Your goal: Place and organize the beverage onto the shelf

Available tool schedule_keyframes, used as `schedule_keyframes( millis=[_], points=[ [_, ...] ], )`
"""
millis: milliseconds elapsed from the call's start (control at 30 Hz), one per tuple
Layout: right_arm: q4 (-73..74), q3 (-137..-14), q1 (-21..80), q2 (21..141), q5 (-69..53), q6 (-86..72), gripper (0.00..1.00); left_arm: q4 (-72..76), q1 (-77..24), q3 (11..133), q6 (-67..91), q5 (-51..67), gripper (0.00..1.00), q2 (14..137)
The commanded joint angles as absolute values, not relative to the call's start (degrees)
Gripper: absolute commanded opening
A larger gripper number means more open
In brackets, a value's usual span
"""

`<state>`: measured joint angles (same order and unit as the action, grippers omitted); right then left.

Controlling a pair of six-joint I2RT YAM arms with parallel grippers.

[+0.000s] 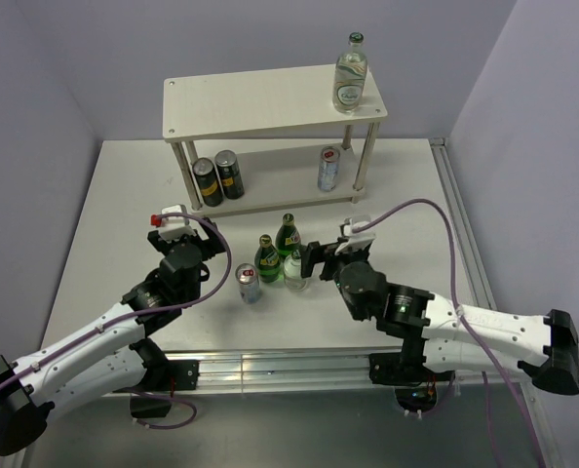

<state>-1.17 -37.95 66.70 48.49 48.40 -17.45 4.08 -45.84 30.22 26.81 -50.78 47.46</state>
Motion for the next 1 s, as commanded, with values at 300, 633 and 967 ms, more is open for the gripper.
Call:
schedule_keyframes(
  millis=[300, 633, 967],
  points=[
    [-5.26, -35.6, 71.02, 58.96, 49.83, -29.62, 1.0, 6.33, -45.97, 29.97, 27.07, -51.06, 0.88, 47.46],
    [-11.68, -35.33, 70.32, 66.35, 50.54, -28.39, 0.97, 6.59, -45.97, 29.97, 26.98, -50.89, 0.88, 47.81],
    [-16.34, -36.03, 67.68, 71.45, 49.83, -26.81, 0.78, 6.68, -45.88, 30.15, 26.89, -50.98, 0.88, 48.16]
  ],
)
